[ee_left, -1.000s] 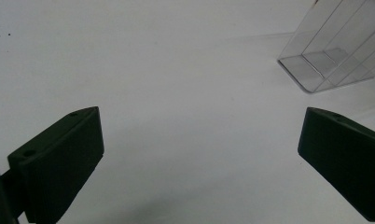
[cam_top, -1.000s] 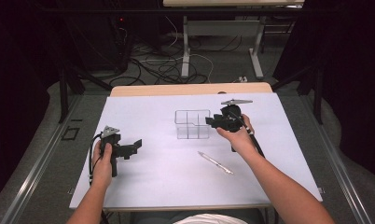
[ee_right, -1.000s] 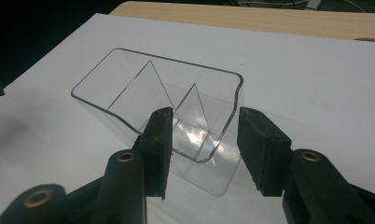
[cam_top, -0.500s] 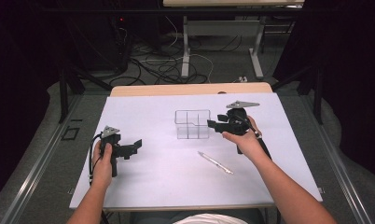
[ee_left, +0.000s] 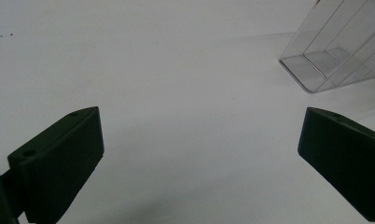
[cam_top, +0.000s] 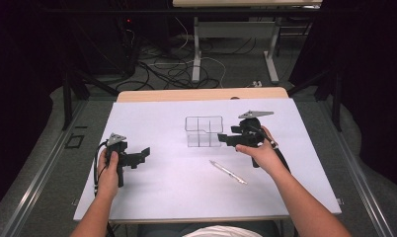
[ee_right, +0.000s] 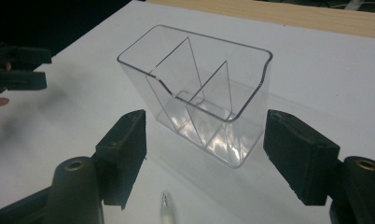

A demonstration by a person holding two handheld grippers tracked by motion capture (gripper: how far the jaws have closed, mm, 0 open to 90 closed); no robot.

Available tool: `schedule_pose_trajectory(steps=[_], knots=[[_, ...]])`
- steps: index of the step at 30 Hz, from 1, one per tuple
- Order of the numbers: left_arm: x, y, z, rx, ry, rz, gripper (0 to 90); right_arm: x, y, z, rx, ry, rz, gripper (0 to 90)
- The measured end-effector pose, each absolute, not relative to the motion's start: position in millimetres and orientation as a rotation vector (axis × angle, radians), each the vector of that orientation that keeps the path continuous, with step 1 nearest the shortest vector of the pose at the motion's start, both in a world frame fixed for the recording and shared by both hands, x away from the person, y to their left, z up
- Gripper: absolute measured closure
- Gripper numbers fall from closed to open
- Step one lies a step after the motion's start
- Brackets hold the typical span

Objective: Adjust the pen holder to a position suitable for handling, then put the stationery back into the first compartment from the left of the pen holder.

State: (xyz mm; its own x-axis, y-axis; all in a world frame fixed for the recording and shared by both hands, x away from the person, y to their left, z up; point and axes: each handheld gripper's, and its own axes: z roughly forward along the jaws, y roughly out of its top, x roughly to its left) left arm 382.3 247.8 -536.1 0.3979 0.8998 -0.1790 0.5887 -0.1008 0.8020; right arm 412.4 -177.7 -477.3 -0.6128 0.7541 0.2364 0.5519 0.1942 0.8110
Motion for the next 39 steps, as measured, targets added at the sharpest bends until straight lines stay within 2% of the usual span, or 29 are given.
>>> schedule_pose_trajectory(steps=[3, 8, 17, 26, 39], knots=[[382.2, 248.7, -535.8, 1.803, 1.296, 0.451, 0.2, 410.9, -173.5, -478.4, 1.241, 2.284, 1.351, 25.4], [382.0, 249.3, -536.5, 1.793, 1.301, 0.450, 0.2, 409.4, -167.2, -479.2, 1.208, 2.343, 1.323, 23.8], [379.7, 251.3, -536.3, 1.795, 1.300, 0.455, 0.2, 408.4, -161.2, -485.1, 1.137, 2.415, 1.214, 23.9], [376.9, 254.7, -537.1, 1.786, 1.307, 0.458, 0.2, 409.0, -148.2, -494.3, 1.129, 2.539, 1.098, 28.1], [376.3, 253.8, -537.1, 1.808, 1.304, 0.459, 0.2, 408.1, -140.6, -507.5, 1.166, 2.689, 0.920, 50.7]])
